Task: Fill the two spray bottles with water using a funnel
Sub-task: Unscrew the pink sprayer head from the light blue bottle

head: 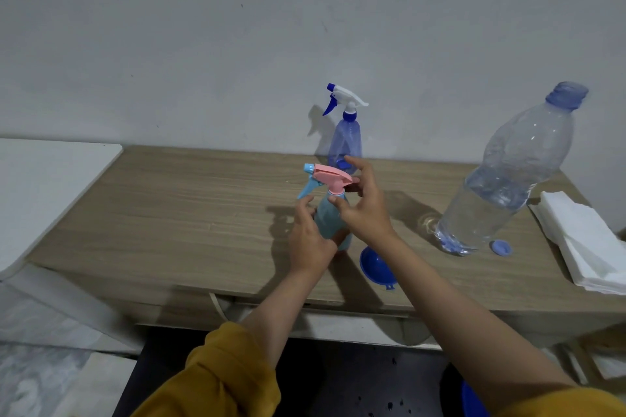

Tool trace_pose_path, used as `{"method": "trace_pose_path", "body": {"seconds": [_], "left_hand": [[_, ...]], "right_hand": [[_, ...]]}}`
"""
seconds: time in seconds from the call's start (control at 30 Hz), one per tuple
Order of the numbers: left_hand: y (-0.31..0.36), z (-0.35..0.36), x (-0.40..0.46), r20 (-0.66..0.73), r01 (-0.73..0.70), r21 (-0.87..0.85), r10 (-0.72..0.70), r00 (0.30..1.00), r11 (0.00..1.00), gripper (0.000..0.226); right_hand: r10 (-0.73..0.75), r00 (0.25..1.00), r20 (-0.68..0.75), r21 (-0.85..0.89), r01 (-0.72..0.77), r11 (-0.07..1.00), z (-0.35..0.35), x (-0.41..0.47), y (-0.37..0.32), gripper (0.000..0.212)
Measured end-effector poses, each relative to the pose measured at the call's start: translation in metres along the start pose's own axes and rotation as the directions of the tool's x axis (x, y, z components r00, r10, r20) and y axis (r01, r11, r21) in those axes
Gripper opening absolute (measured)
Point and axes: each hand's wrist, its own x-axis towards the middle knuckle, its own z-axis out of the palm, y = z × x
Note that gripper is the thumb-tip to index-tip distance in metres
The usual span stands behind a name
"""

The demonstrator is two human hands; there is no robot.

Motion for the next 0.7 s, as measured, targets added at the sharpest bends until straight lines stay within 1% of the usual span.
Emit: {"method": "trace_pose_path", "body": {"seconds": [0.07,0.13,0.23,0.3,0.37,0.53,0.7], "left_hand": [[0.001,0.000,-0.001,-0.002,0.006,0.022,-0.006,1.000,1.000,0.084],[0.001,0.000,0.000,0.000,-0.016,0.000,0.016,1.000,1.000,0.090],[0.000,0.000,0.003,0.011,-0.011,-0.031,0.012,1.000,0.999,0.099],[-0.001,0.001,0.004,-0.004,-0.011,-0.045,0.011,1.000,0.999,0.097],[-0.002,0.002,0.003,-0.015,-0.023,-0.059,0.022,1.000,0.998,0.094],[0.000,0.001,0.001,-0.014,-0.031,-0.047,0.031,0.999,0.998,0.091],[-0.001,0.001,-0.003,-0.026,-0.078,-0.002,0.078,0.997,0.997,0.087]], "right_hand": [[-0.016,1.000,0.010,0.011,0.016,1.000,0.001,-0.001,-0.001,0.060],[-0.016,1.000,0.016,0.026,0.015,1.000,0.002,-0.002,-0.003,0.054],[-0.007,0.998,0.063,0.040,0.004,0.999,0.001,0.002,-0.006,0.055],[-0.014,0.995,0.096,0.028,0.012,1.000,0.001,0.005,-0.008,0.056],[-0.030,0.995,0.098,0.032,0.027,0.999,-0.001,0.011,-0.013,0.056],[-0.068,0.997,-0.022,0.054,0.069,0.996,-0.017,0.038,-0.033,0.049],[-0.114,0.983,-0.143,0.034,0.120,0.992,-0.062,0.080,-0.066,0.048]]}}
